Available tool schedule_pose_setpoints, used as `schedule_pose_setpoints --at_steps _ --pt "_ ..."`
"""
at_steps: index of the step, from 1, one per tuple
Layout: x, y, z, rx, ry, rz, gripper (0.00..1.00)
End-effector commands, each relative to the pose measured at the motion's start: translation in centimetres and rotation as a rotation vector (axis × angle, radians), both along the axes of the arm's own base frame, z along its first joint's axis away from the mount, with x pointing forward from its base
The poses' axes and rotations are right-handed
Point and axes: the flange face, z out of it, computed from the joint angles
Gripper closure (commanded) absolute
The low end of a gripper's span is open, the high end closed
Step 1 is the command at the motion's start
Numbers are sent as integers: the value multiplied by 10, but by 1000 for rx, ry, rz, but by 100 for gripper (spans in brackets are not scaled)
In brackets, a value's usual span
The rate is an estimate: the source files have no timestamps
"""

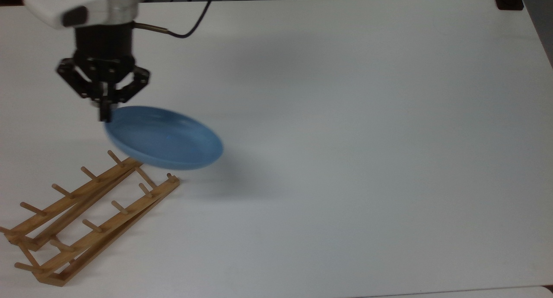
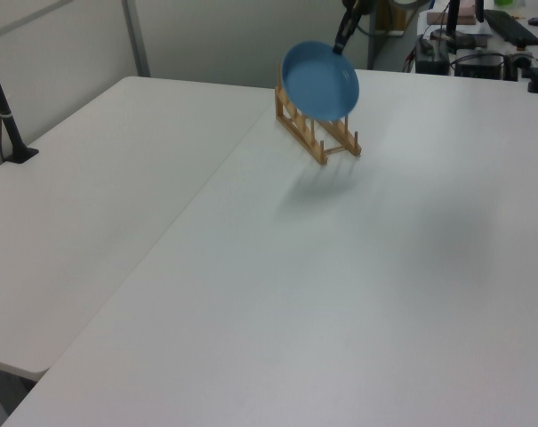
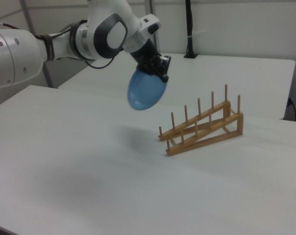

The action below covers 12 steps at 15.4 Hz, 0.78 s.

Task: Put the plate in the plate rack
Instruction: 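Lift the plate by its rim and tilt it upright, then carry the upright plate over the wooden rack and lower it between pegs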

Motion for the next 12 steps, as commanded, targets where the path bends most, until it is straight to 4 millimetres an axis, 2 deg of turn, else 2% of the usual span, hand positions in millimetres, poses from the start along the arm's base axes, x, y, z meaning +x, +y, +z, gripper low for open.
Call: schedule_pose_setpoints --at_steps 1,6,9,12 --pt "2 -27 14 -47 -169 -100 100" --pt "6 -56 11 -86 -305 -204 100" --pt "13 -69 -13 -164 -323 -223 100" --pt "10 -85 -14 -206 -380 -239 100"
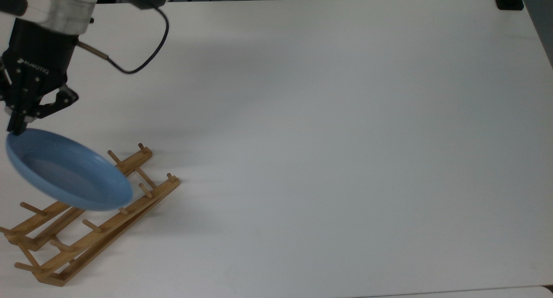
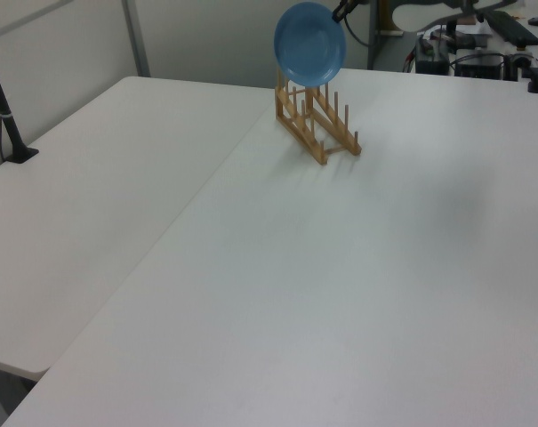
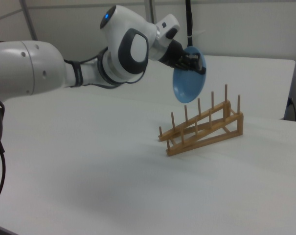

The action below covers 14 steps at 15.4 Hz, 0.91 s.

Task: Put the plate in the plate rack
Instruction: 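Carry the upright plate over the wooden rack and lower it between pegs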

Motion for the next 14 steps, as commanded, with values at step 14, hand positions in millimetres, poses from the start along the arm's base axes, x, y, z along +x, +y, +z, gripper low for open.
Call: schedule_pose_setpoints --at_steps 14 --pt "12 -19 -76 -158 5 -18 100"
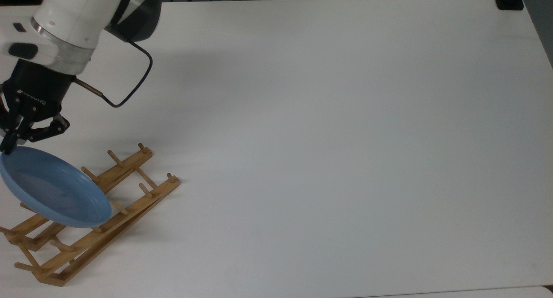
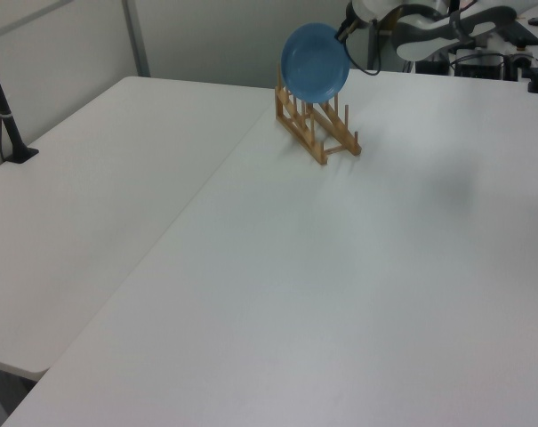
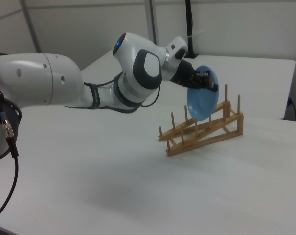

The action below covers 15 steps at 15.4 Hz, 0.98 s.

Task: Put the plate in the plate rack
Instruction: 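Carry the upright plate over the wooden rack and lower it between pegs, then open the gripper and raise it away from the plate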

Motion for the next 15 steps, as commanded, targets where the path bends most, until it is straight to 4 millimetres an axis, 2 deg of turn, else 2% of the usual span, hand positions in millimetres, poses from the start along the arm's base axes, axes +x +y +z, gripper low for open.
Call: schedule_pose_setpoints --at_steps 1,6,7,9,10,11,12,13,15 --pt "1 7 -10 -32 -25 7 100" --pt "5 24 -15 -69 -20 38 100" --pt "7 30 -15 -67 -21 43 96" --pt "7 31 -14 -66 -24 45 64" --pt "7 32 -14 -65 -24 45 54" --pt "7 32 -12 -61 -27 43 37" --pt "7 33 -11 -59 -29 44 29" --pt "7 35 -9 -55 -34 45 16" --pt "8 44 -2 -51 -44 55 3"
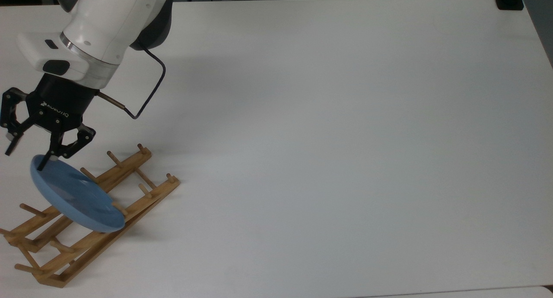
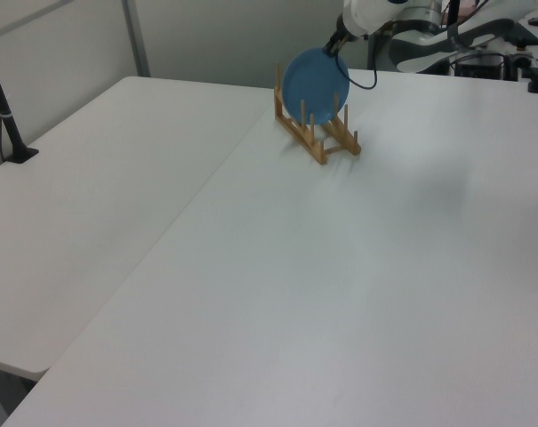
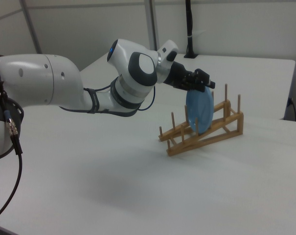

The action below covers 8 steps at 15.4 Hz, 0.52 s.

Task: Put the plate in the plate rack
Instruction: 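Open the gripper and raise it away from the plate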

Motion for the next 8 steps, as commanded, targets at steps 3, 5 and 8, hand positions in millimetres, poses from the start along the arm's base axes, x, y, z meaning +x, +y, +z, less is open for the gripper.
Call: schedule_pose_setpoints --at_steps 3,5,8 --pt "-4 19 23 38 -59 19 0" --pt "-4 38 41 142 -104 12 0" --pt "-9 66 62 282 -99 -51 0"
